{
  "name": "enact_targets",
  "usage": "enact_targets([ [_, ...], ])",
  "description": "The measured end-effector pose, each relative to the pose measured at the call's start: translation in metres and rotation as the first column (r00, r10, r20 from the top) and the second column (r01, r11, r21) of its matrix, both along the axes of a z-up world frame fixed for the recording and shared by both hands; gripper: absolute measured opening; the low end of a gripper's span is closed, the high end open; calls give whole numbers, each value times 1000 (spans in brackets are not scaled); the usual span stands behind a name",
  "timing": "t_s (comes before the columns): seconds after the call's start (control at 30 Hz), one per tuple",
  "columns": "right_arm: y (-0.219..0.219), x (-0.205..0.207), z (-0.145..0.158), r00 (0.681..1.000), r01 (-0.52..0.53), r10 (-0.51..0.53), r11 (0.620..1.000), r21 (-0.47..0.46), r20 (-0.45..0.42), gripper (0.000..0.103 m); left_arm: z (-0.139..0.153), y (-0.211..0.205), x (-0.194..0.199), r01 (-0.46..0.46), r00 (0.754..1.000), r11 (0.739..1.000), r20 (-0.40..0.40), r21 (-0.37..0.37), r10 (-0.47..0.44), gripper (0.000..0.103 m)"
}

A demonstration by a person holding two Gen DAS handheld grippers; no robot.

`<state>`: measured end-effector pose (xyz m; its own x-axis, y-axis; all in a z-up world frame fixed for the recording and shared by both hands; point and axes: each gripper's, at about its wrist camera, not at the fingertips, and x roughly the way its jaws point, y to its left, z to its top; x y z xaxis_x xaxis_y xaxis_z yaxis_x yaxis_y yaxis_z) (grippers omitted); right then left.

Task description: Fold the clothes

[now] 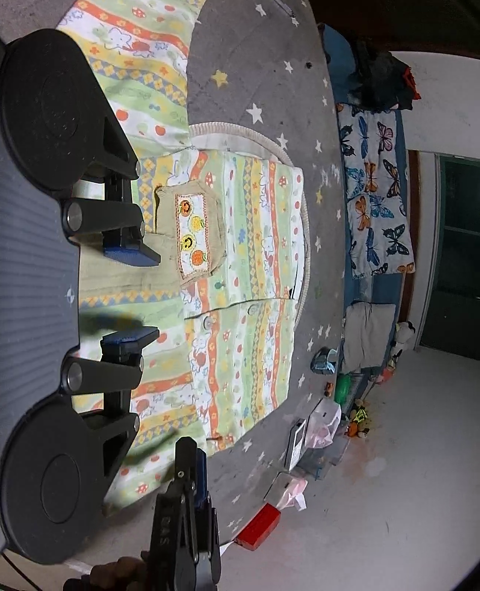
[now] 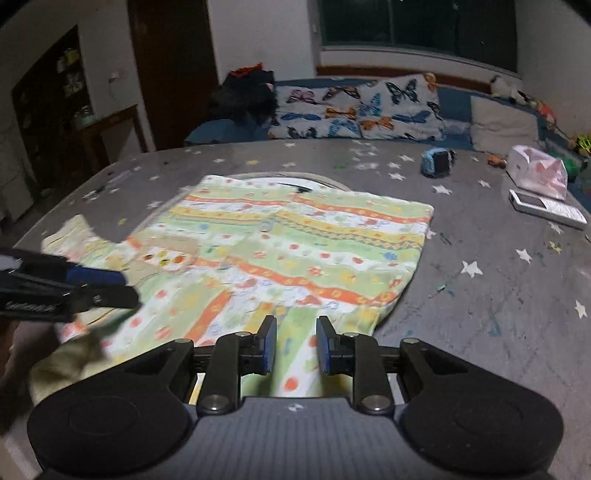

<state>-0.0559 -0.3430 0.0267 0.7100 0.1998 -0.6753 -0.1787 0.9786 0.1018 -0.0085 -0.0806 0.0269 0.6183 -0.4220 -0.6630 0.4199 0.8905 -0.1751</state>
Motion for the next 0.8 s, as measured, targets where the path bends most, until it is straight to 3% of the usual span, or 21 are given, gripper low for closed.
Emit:
enact_targets([
  [0.17, -8, 7, -14, 999, 21, -21, 1000, -10, -32, 23, -7, 5, 2, 1, 1000, 1000, -13, -8, -1, 35],
  [0.37, 12, 1, 4, 999, -40, 40, 999, -30, 10, 23, 1, 18, -4, -30, 1000, 999, -2, -16, 30, 35],
  [0.6, 67, 10, 11, 977, -209, 209, 978, -26, 31, 24, 12, 63, -5, -175, 985, 984, -1, -7, 175, 37],
  [0.8, 112, 23, 4, 955, -294, 295, 955, -31, 23, 24, 16, 114, -6, -319, 948, 948, 7, 15, 319, 40],
])
